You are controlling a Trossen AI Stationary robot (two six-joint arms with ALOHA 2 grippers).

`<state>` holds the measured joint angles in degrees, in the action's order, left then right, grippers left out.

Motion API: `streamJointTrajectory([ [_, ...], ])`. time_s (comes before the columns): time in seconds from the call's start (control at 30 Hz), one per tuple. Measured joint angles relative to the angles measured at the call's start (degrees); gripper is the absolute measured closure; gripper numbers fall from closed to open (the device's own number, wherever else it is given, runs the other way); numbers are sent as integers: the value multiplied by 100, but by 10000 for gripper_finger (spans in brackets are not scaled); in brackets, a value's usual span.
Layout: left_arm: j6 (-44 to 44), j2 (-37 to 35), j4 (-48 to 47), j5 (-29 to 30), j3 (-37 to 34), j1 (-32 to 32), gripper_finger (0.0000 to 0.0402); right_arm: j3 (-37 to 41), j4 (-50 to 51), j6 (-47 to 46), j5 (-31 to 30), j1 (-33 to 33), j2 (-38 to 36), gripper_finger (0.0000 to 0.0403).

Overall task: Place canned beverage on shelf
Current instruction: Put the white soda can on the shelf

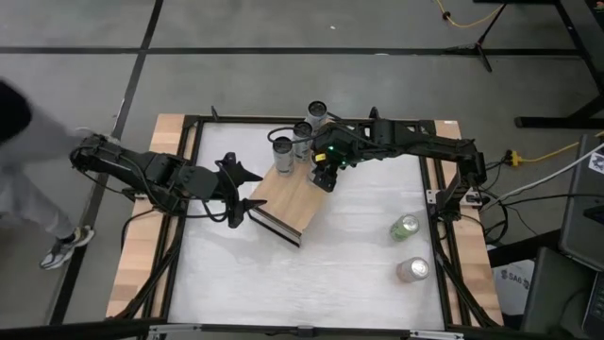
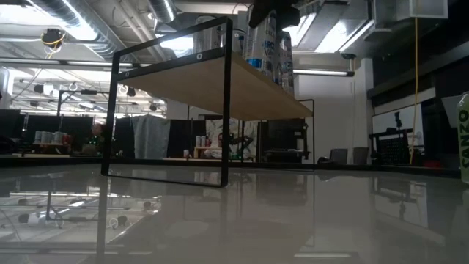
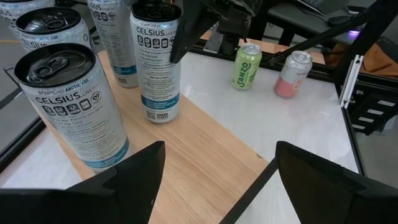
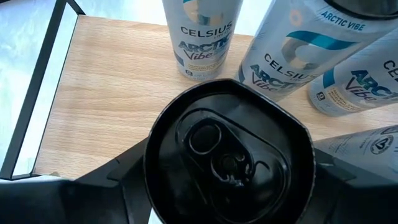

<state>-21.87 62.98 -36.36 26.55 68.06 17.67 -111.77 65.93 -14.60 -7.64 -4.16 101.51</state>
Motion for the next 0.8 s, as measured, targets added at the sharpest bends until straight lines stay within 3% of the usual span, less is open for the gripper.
streamJointTrajectory([
  [0.8,0,0,0,0,1,0,102,0,11,135,-35,-2,0,125],
])
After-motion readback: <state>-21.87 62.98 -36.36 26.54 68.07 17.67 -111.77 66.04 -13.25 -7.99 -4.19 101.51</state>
